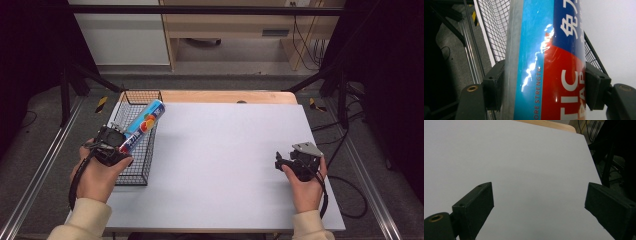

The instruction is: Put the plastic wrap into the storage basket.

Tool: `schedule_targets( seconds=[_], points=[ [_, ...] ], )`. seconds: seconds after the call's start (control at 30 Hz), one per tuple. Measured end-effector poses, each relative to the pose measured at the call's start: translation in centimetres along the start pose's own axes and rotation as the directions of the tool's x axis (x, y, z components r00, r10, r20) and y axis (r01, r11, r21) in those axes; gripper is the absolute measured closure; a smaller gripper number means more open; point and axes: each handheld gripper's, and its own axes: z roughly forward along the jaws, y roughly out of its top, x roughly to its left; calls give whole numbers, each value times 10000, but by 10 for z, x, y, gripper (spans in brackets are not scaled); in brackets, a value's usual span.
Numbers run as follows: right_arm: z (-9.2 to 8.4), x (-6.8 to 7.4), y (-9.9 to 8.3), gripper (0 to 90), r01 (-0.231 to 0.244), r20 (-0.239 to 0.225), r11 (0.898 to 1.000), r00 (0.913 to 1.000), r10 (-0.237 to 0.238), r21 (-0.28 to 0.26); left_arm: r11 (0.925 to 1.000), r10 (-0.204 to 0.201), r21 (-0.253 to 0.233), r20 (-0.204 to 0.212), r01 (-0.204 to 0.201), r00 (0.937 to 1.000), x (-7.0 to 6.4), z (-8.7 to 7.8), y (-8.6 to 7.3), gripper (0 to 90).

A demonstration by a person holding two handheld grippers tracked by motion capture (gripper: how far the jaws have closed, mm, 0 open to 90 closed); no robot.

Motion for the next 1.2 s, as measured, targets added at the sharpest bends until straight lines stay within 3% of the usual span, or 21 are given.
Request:
schedule_targets(
  seconds=[0.33, 0.73, 1.2],
  points=[
    [0, 0, 0, 87, -7, -76, 10000, 10000, 7, 43, 9972, -613, 423, 101, 608, 9981, 14, 7, 4, 314],
    [-1, 1, -1, 91, -4, -149, 10000, 9999, 5, 61, 9881, -1202, 986, 161, 1180, 9926, 20, 18, 10, 315],
    [1, 2, -1, 98, 60, -248, 9999, 9997, -57, 113, 9797, -1287, 1564, 92, 1257, 9916, 23, 31, 11, 315]
  ],
)
